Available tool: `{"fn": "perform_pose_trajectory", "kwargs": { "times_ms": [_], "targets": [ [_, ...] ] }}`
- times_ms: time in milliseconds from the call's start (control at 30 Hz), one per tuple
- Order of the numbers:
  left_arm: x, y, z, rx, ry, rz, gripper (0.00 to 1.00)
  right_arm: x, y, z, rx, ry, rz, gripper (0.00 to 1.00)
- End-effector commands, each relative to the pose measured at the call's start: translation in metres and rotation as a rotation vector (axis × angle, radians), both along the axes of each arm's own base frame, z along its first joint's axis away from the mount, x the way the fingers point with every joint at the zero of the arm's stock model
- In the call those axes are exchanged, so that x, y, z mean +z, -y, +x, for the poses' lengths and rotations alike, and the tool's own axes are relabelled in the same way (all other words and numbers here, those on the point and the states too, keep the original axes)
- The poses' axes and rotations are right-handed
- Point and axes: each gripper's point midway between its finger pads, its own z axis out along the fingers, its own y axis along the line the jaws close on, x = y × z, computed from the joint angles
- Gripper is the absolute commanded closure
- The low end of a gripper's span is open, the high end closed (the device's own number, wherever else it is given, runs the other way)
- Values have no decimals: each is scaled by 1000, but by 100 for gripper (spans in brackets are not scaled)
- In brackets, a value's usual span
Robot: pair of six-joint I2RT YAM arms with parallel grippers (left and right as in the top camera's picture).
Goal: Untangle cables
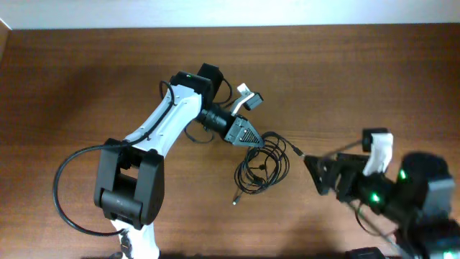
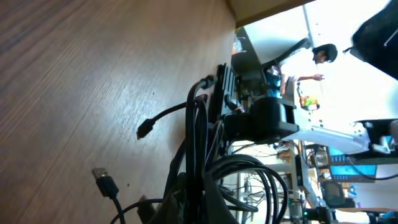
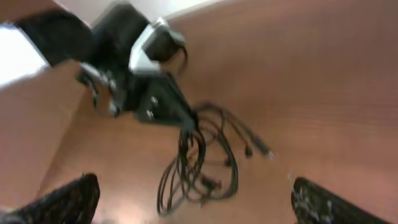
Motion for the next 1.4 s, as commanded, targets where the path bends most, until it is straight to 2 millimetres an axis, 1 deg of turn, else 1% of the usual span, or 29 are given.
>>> {"fn": "perform_pose_trajectory", "kwargs": {
  "times_ms": [0, 33, 67, 133, 233, 267, 333, 367, 400, 433, 467, 500, 567, 600, 633, 667, 700, 767, 833, 933, 967, 1033, 1133, 1167, 1200, 1233, 1300, 1333, 1367],
  "targets": [
    [16, 5, -5, 34, -93, -28, 100, -31, -12, 6, 69, -240, 8, 1],
    [16, 6, -5, 40, -115, -19, 100, -38, -14, 5, 78, -283, 10, 2],
    [16, 8, -8, 47, -154, -2, 100, -56, -17, 2, 119, -374, -9, 2],
    [16, 14, -14, 40, -181, 10, 100, -77, -24, -1, 191, -468, -37, 2],
    [16, 17, -17, 45, -216, 27, 100, -104, -39, -1, 276, -574, -81, 2],
    [16, 18, -18, 54, -247, 41, 100, -116, -47, -2, 308, -630, -97, 2],
    [16, 19, -20, 60, -270, 52, 100, -133, -56, -6, 345, -699, -129, 5],
    [16, 19, -20, 60, -271, 52, 100, -143, -62, -8, 368, -736, -144, 9],
    [16, 19, -20, 64, -283, 58, 100, -154, -66, -8, 382, -767, -169, 20],
    [16, 19, -20, 66, -287, 60, 100, -163, -65, -6, 377, -779, -206, 24],
    [14, 17, -19, 73, -289, 68, 100, -181, -55, 2, 337, -787, -303, 37],
    [14, 13, -16, 86, -296, 74, 100, -194, -43, 9, 294, -795, -381, 55],
    [14, 0, -10, 125, -334, 83, 100, -209, -28, 15, 249, -825, -448, 80],
    [15, -8, -6, 151, -356, 85, 100, -213, -26, 17, 243, -838, -451, 88],
    [16, -18, -1, 182, -382, 89, 100, -217, -25, 18, 236, -848, -457, 92],
    [17, -30, 4, 220, -419, 95, 100, -220, -24, 20, 233, -845, -463, 93],
    [17, -38, 7, 245, -439, 98, 100, -221, -25, 22, 233, -841, -462, 93],
    [18, -54, 15, 293, -467, 96, 100, -221, -27, 29, 227, -813, -454, 96],
    [18, -63, 20, 323, -484, 95, 100, -223, -25, 32, 214, -799, -471, 96],
    [19, -75, 24, 358, -509, 93, 100, -228, 10, 46, 2, -794, -614, 96],
    [19, -77, 24, 364, -516, 94, 100, -228, 18, 49, -48, -787, -648, 96],
    [19, -81, 24, 368, -518, 97, 100, -228, 23, 52, -67, -771, -675, 96],
    [12, -84, 22, 365, -500, 141, 100, -227, 33, 57, -117, -755, -715, 96],
    [5, -88, 20, 364, -489, 188, 100, -225, 47, 60, -192, -740, -771, 96],
    [0, -91, 19, 363, -477, 223, 100, -224, 54, 62, -235, -731, -801, 96],
    [-15, -101, 15, 359, -448, 324, 100, -222, 65, 64, -293, -715, -845, 96],
    [-38, -122, 8, 347, -399, 510, 100, -220, 77, 66, -335, -691, -906, 96],
    [-50, -137, 6, 343, -363, 617, 100, -219, 83, 66, -374, -685, -924, 96],
    [-62, -156, 5, 379, -361, 761, 100, -218, 90, 66, -432, -678, -938, 96]
  ]
}}
